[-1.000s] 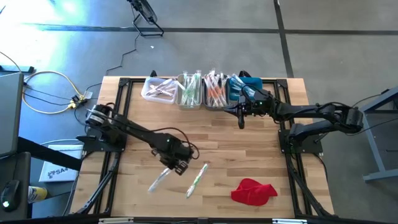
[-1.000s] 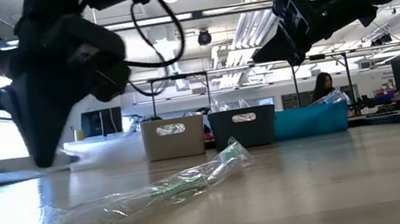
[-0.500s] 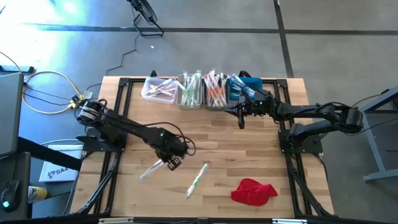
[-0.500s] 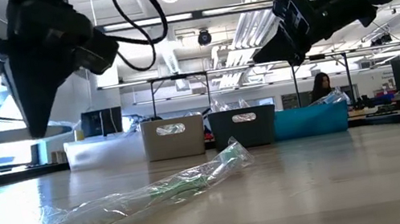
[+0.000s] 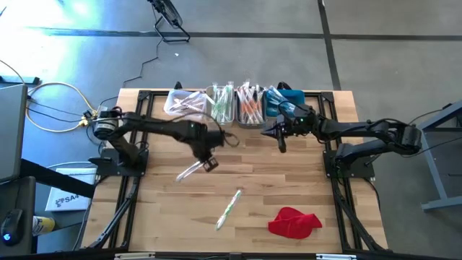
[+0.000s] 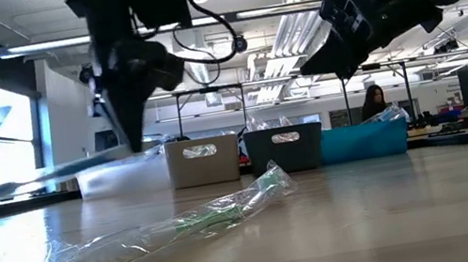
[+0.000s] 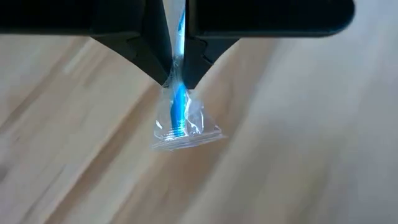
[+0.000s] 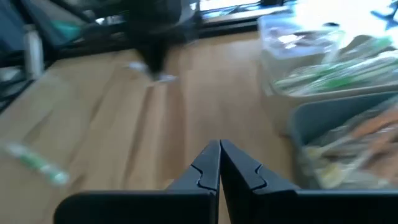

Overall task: Pick & Place Toothbrushes
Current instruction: Put the blue toothbrush into the blue bin

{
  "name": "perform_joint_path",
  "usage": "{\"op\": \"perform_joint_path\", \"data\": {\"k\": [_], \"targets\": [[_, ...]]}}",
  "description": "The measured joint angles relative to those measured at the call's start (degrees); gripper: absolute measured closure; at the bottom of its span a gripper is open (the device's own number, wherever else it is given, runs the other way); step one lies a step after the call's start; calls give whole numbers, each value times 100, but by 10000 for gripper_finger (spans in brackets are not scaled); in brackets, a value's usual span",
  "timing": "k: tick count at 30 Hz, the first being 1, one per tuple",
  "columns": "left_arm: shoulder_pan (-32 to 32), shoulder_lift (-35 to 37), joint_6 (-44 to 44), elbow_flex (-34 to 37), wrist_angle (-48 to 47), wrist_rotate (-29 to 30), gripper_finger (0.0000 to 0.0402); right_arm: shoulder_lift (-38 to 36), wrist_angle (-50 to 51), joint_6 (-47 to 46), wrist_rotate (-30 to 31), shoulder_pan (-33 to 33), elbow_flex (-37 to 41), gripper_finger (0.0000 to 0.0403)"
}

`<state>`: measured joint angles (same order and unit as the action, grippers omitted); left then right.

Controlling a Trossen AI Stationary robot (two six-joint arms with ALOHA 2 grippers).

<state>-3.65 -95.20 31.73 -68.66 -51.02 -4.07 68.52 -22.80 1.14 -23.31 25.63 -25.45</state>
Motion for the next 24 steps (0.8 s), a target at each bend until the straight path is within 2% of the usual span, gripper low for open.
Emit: {"op": "perform_joint_path", "data": {"k": [4, 9, 16, 21, 24], "targets": [[-519, 0, -809, 0, 644, -298, 387, -159, 235, -2, -455, 0, 0, 399], [-1163, 0, -1710, 0, 1483, -992, 387, -437, 694, -283, -796, -2, 0, 399], [-1781, 0, -2568, 0, 2888, -1653, 387, -746, 949, -299, -830, -2, 0, 399], [-1946, 0, -2752, 0, 4057, -2398, 387, -782, 874, -292, -811, -2, 0, 400], [-1922, 0, -2868, 0, 4680, -2661, 387, -782, 782, -299, -588, -2, 0, 399]]}}
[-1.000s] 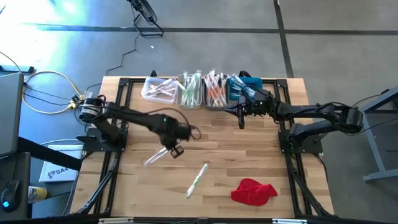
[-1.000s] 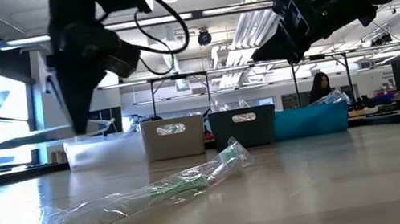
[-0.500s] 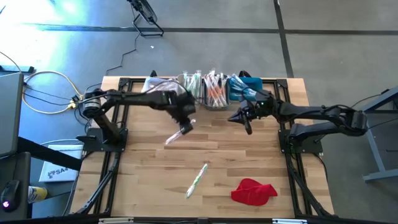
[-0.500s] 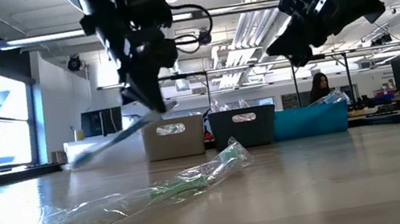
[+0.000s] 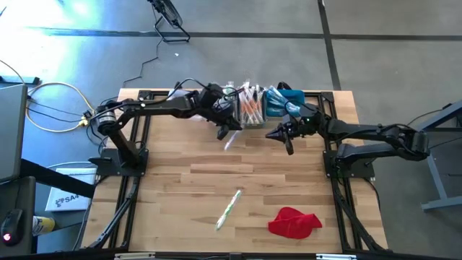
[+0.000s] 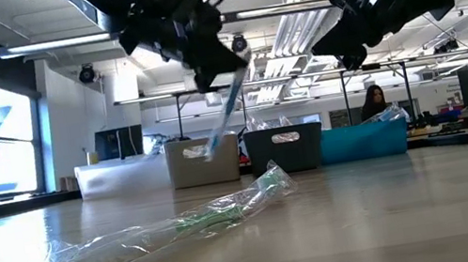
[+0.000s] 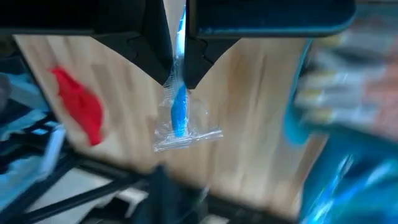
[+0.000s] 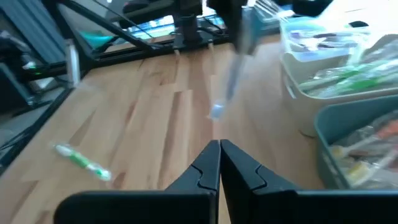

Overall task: Pick & Place Toothbrushes
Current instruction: Put the blue toothbrush into the blue bin

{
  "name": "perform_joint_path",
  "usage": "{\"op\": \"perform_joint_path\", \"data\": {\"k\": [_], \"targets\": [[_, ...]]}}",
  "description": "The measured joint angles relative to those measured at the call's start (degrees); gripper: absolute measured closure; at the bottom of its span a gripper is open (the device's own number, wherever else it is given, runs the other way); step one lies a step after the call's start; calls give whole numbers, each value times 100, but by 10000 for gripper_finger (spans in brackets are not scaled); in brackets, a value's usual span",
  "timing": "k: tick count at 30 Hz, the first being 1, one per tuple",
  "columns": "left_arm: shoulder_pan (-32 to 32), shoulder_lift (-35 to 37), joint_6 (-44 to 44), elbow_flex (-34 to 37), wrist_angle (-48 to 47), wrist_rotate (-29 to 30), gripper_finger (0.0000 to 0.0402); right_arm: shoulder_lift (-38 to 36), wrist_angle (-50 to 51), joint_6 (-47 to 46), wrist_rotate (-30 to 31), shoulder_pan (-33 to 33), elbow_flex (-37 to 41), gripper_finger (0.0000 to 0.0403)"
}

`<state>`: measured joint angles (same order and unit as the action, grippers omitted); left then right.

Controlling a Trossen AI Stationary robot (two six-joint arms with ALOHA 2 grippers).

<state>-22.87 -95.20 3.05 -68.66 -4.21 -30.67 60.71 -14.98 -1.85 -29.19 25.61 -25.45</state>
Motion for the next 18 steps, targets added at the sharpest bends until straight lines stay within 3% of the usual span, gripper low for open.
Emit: {"op": "perform_joint_path", "data": {"k": [5, 18], "targets": [[0, 0, -32, 0, 854, -333, 387, 0, -79, 0, 389, 2, 0, 400], [0, 0, -26, -2, 2533, -350, 387, 15, -698, 0, 789, -65, 0, 392]]}}
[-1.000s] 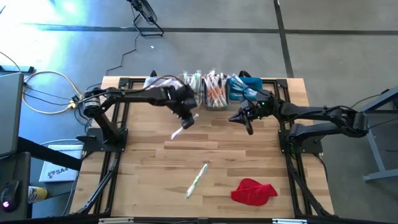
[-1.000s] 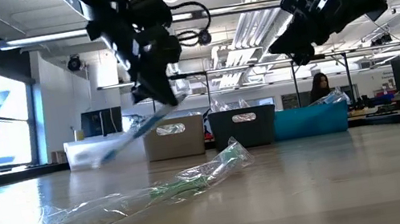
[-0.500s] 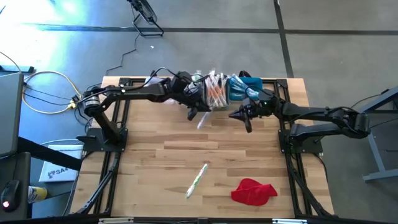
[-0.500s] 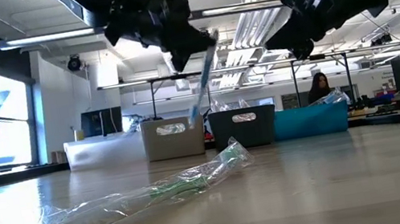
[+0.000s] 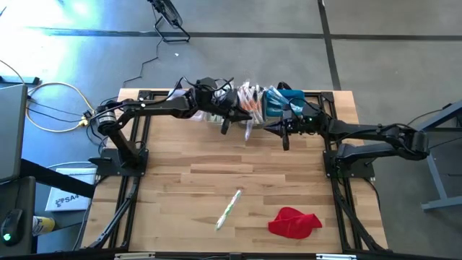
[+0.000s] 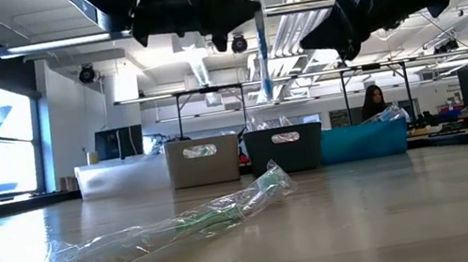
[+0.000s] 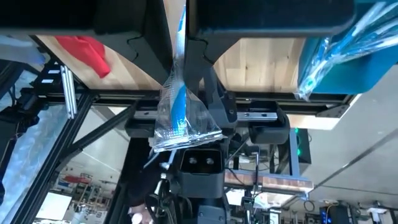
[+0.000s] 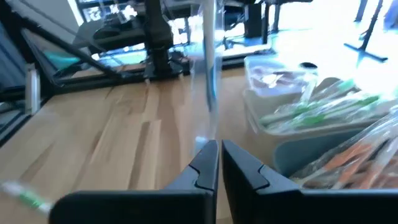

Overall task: Pick & Place Toothbrushes
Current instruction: Put the blue toothbrush into the blue bin

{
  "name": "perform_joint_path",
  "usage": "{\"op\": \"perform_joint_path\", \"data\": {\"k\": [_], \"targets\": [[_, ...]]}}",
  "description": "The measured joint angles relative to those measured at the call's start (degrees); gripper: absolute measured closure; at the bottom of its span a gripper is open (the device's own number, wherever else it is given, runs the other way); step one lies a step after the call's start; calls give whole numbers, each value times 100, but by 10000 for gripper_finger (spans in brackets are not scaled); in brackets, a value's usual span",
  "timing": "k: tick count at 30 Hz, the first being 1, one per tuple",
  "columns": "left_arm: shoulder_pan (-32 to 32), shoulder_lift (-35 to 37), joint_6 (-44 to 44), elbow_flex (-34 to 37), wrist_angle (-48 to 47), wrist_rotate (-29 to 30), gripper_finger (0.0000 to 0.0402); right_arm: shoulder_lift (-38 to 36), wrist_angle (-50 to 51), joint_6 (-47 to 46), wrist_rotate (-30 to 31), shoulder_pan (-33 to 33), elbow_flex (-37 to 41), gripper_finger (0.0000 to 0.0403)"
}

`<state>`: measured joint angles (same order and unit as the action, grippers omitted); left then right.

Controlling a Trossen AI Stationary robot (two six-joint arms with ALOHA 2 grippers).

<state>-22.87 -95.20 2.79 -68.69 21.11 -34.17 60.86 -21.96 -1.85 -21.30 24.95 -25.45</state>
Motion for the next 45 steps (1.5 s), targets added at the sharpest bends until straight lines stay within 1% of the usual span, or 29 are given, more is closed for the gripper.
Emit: {"op": "perform_joint_path", "data": {"k": [3, 5, 9, 12, 14, 17, 19, 26, 32, 36, 41, 45], "targets": [[0, 0, 0, 0, 34, 0, 387, 51, -181, 10, 250, -131, 0, 373], [0, 0, 0, 2, 30, 0, 387, 84, -337, 50, 378, -227, 0, 351], [0, 0, 0, 0, 38, 1, 387, 231, -494, 208, 627, -427, -4, 292], [0, 0, 0, 2, 154, -8, 387, 412, -701, 229, 698, -546, -4, 246], [0, 0, 4, 0, 245, -122, 387, 549, -830, 226, 805, -614, -2, 220], [1, 0, 5, 0, 275, -268, 387, 776, -1149, 284, 906, -701, -2, 192], [2, 0, 45, 0, 279, -278, 387, 905, -1383, 310, 941, -741, -2, 181], [2, 0, 48, 0, 277, -275, 387, 1249, -2003, 292, 937, -746, -2, 175], [2, 0, 48, 0, 277, -275, 387, 1580, -2348, 155, 940, -746, -2, 175], [2, 0, 50, 0, 277, -275, 387, 1820, -2801, 146, 932, -746, -2, 175], [2, 0, 50, 0, 277, -273, 387, 2020, -3185, 146, 932, -746, -2, 186], [2, 0, 50, 0, 277, -273, 387, 2112, -3329, 144, 932, -746, -2, 203]]}}
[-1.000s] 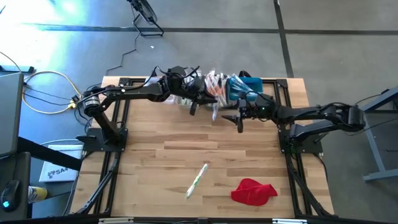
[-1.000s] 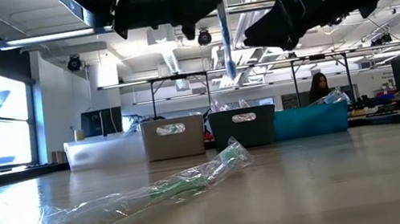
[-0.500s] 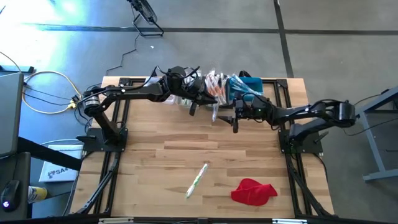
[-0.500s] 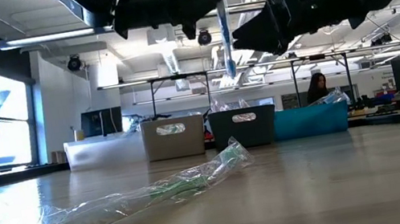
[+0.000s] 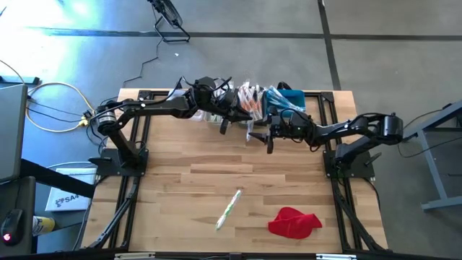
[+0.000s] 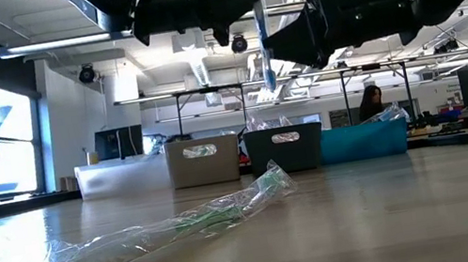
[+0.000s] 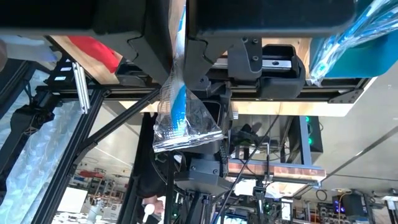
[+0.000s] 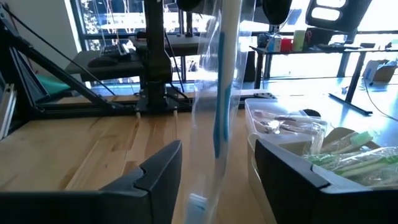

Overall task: Pick & Place Toothbrushes
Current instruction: Put the blue toothbrush into the blue bin

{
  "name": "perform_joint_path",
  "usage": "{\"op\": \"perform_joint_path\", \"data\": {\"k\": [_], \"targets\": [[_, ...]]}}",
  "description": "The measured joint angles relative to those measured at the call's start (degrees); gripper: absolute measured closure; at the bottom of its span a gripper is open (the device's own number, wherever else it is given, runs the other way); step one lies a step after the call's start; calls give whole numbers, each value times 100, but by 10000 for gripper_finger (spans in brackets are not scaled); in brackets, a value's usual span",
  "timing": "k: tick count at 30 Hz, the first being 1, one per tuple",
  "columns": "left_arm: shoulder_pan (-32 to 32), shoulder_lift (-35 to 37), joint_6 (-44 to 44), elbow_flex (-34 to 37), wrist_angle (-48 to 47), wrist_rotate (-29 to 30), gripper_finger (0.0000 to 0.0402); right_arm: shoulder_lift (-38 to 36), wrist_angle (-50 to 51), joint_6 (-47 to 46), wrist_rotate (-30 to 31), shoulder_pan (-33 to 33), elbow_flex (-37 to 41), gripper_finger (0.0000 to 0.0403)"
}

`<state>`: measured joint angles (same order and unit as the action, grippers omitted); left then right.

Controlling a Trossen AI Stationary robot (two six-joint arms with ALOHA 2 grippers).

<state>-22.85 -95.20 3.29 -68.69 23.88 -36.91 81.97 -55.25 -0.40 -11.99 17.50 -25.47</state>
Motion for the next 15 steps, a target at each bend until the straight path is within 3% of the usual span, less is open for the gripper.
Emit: {"op": "perform_joint_path", "data": {"k": [15], "targets": [[2, 0, 2, 0, 0, 7, 387, 0, -247, 0, -5, 0, 0, 301]]}}
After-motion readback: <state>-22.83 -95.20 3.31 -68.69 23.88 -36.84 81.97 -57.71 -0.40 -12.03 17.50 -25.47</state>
